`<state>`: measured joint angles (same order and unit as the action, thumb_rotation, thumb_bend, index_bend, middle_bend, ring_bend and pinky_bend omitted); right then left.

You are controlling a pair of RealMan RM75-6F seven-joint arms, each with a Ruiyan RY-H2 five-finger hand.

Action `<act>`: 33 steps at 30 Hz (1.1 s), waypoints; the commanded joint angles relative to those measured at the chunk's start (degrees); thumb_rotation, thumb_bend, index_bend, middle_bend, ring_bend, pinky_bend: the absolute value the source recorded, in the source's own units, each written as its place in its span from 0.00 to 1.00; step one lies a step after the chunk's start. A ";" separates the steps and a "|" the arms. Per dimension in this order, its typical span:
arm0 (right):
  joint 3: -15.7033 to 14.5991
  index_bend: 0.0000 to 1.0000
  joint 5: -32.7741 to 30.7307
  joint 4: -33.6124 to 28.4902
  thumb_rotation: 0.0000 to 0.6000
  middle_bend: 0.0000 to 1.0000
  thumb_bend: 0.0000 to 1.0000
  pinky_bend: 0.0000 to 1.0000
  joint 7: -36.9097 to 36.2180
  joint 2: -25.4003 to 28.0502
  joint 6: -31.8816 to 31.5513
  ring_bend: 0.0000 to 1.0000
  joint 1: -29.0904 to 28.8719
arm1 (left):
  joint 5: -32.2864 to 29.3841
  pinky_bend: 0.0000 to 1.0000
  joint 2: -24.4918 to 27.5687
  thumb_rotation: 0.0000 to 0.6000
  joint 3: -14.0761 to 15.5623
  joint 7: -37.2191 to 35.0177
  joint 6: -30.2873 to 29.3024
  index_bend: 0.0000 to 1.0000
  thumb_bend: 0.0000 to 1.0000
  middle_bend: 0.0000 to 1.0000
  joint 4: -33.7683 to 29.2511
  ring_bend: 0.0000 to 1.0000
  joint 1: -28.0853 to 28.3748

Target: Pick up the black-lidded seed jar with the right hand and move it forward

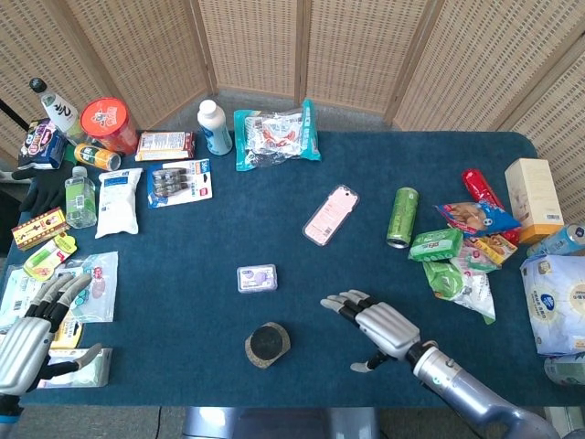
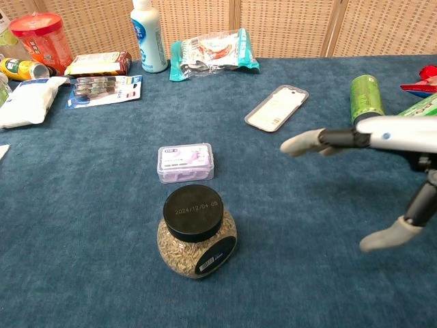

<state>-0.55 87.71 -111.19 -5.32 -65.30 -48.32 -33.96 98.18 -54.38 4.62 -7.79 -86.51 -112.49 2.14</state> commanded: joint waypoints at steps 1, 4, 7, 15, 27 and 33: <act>0.45 0.00 -1.42 -0.11 1.00 0.00 0.12 0.00 2.03 -1.98 2.35 0.00 -1.59 | -0.04 0.00 0.05 1.00 -0.06 -0.21 -0.02 0.00 0.30 0.13 0.16 0.00 0.08; 1.18 0.00 -3.55 -0.23 1.00 0.00 0.12 0.00 4.12 -3.60 4.41 0.00 -3.17 | 0.07 0.00 -0.16 1.00 -0.09 -0.81 -0.16 0.00 0.30 0.13 0.65 0.00 0.13; 2.21 0.00 -6.28 -0.29 1.00 0.00 0.11 0.00 6.58 -5.46 5.45 0.00 -4.49 | 0.16 0.00 -0.27 1.00 0.01 -1.64 -0.44 0.00 0.30 0.13 1.44 0.00 0.05; 4.80 0.00 -14.16 1.72 1.00 0.00 0.12 0.00 11.23 -11.15 8.15 0.00 -8.55 | 0.00 0.00 -0.87 1.00 0.21 -4.85 -1.37 0.00 0.30 0.13 4.46 0.00 -0.33; 5.25 0.00 -25.37 2.38 1.00 0.00 0.12 0.00 21.35 -18.69 7.90 0.00 -14.42 | -0.47 0.00 -2.37 1.00 0.34 -11.03 -2.32 0.00 0.30 0.13 10.26 0.00 -0.56; 5.22 0.00 -29.30 2.00 1.00 0.00 0.12 0.00 24.86 -21.54 6.61 0.00 -16.85 | -0.51 0.00 -2.64 1.00 0.47 -12.64 -2.98 0.00 0.30 0.13 11.76 0.00 -0.85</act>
<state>4.54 59.15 -109.10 18.78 -86.09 -41.19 -50.11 97.68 -56.98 5.07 -20.36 -89.43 -100.79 1.33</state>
